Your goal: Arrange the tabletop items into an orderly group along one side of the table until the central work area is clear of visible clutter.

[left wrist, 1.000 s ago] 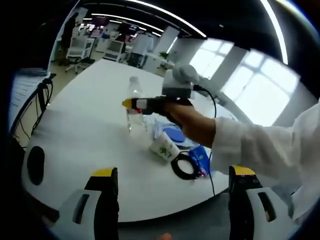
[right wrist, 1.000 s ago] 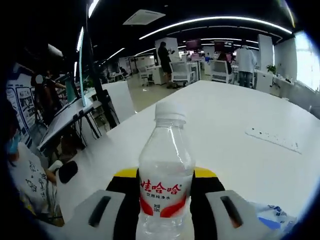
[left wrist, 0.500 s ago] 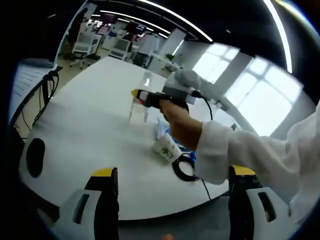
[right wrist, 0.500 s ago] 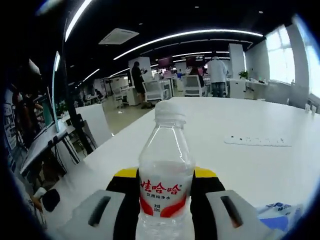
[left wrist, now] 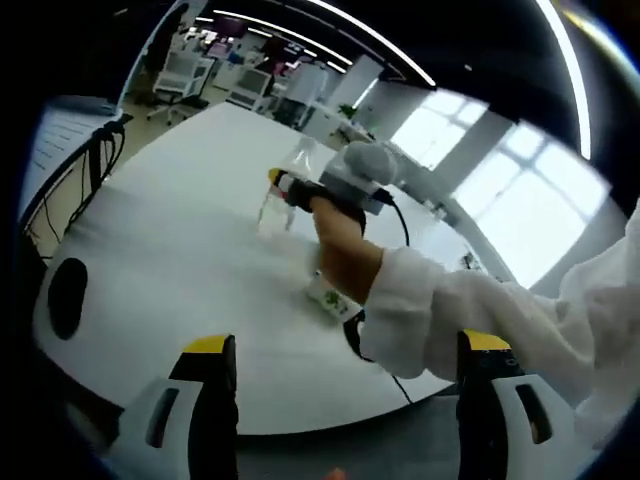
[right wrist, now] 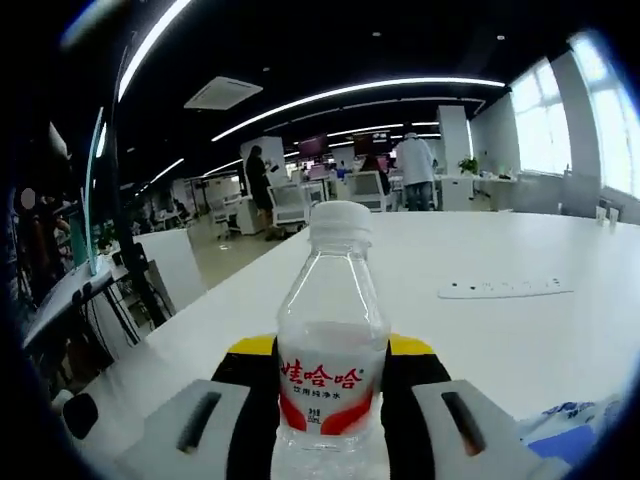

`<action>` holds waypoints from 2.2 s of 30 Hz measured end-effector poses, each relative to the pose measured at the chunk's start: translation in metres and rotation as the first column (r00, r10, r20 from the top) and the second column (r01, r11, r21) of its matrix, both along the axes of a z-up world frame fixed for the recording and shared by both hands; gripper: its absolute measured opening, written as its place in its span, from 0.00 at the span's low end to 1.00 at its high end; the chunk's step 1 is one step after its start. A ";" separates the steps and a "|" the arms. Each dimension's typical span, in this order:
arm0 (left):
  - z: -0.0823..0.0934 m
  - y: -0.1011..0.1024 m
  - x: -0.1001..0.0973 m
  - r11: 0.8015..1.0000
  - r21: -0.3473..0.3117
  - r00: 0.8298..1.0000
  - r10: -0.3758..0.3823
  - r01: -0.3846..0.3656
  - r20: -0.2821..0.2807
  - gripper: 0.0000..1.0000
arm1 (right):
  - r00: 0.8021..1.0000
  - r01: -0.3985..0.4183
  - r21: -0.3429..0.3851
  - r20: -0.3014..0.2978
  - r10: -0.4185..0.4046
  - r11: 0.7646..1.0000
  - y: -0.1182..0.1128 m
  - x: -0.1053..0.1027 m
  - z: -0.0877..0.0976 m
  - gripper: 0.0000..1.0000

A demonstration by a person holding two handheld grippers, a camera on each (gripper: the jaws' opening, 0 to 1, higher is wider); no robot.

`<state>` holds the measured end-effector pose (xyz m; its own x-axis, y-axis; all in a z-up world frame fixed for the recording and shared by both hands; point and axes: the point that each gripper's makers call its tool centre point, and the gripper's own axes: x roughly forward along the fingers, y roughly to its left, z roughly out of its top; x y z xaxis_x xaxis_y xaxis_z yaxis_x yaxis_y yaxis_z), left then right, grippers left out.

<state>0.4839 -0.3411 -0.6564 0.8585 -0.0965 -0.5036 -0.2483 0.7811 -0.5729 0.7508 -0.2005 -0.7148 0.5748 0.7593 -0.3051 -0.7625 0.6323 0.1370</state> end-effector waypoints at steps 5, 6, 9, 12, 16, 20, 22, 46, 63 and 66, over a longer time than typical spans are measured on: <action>-0.003 0.000 0.000 1.000 -0.002 1.000 0.006 -0.006 -0.010 0.88 | 1.000 0.015 -0.004 0.027 -0.015 1.000 -0.007 0.000 -0.005 0.35; -0.004 0.000 0.000 1.000 -0.004 1.000 0.006 -0.006 -0.013 0.88 | 0.999 0.017 0.007 0.044 -0.017 1.000 -0.009 -0.001 -0.003 0.35; -0.003 0.000 0.000 1.000 0.002 1.000 0.007 -0.007 -0.014 0.88 | 0.998 0.023 0.013 0.053 -0.024 1.000 -0.011 -0.001 -0.004 0.35; -0.004 -0.001 0.000 1.000 0.003 1.000 0.004 -0.004 -0.016 0.88 | 0.996 0.001 0.009 0.091 -0.002 1.000 -0.008 -0.001 -0.007 0.36; -0.006 -0.002 0.000 1.000 0.004 1.000 -0.003 0.003 -0.022 0.88 | 0.993 -0.014 0.016 0.116 0.012 1.000 -0.014 -0.009 -0.005 0.36; -0.005 -0.001 0.000 1.000 0.006 1.000 -0.004 0.005 -0.020 0.88 | 0.992 -0.017 -0.003 0.123 0.017 1.000 -0.017 -0.014 -0.005 0.36; -0.005 -0.001 0.000 1.000 0.004 1.000 -0.003 0.003 -0.019 0.88 | 0.992 -0.017 -0.017 0.123 0.019 1.000 -0.019 -0.019 -0.006 0.36; 0.015 0.011 0.002 0.997 0.050 0.996 0.052 -0.056 0.067 0.87 | 0.972 0.204 -0.104 0.141 -0.189 0.973 -0.038 -0.048 -0.007 0.37; 0.021 0.019 0.004 0.994 0.021 0.989 0.103 -0.105 0.102 0.86 | 0.958 0.260 -0.114 0.150 -0.242 0.959 -0.047 -0.050 0.001 0.38; 0.020 0.018 0.004 0.995 0.023 0.991 0.095 -0.097 0.096 0.87 | 0.962 0.244 -0.128 0.160 -0.223 0.961 -0.046 -0.051 0.001 0.39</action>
<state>0.4878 -0.3229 -0.6366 0.9072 0.0014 -0.4207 -0.2683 0.7721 -0.5761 0.7002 -0.2464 -0.7138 0.7762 0.5525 -0.3037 -0.5961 0.7999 -0.0685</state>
